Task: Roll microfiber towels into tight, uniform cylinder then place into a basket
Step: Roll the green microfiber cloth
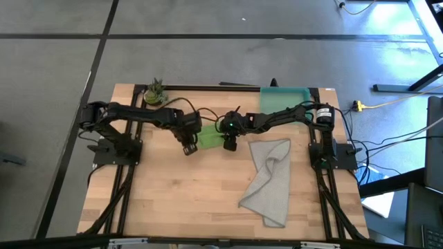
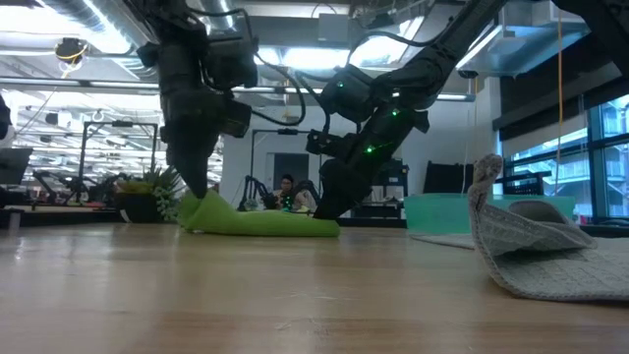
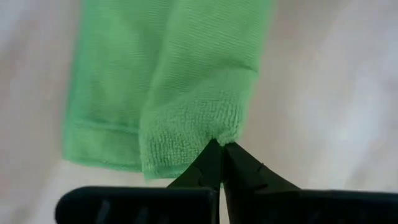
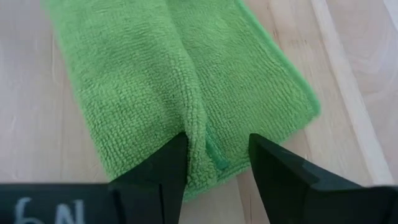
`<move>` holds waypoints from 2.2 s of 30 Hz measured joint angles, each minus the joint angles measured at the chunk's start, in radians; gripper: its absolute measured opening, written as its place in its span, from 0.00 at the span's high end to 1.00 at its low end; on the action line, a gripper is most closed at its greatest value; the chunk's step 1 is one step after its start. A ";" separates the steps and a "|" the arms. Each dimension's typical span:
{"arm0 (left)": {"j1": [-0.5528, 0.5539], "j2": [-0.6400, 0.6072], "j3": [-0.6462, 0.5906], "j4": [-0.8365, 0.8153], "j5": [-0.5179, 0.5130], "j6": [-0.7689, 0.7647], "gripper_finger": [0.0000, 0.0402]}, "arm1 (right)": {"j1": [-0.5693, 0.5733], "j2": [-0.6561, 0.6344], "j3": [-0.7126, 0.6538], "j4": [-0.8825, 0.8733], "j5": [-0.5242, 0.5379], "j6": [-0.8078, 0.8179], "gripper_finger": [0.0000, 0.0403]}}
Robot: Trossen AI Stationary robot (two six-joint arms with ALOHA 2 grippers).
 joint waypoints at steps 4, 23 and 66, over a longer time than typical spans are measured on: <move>0.000 0.009 0.000 -0.017 0.071 0.000 1.00 | 0.000 0.000 0.000 0.000 0.000 0.000 0.57; 0.065 0.050 0.000 -0.005 -0.023 -0.105 1.00 | 0.000 0.000 0.001 -0.002 0.000 -0.004 0.57; -0.087 0.058 -0.095 0.035 -0.204 -0.081 1.00 | 0.079 -0.100 0.000 -0.132 -0.049 -0.133 0.45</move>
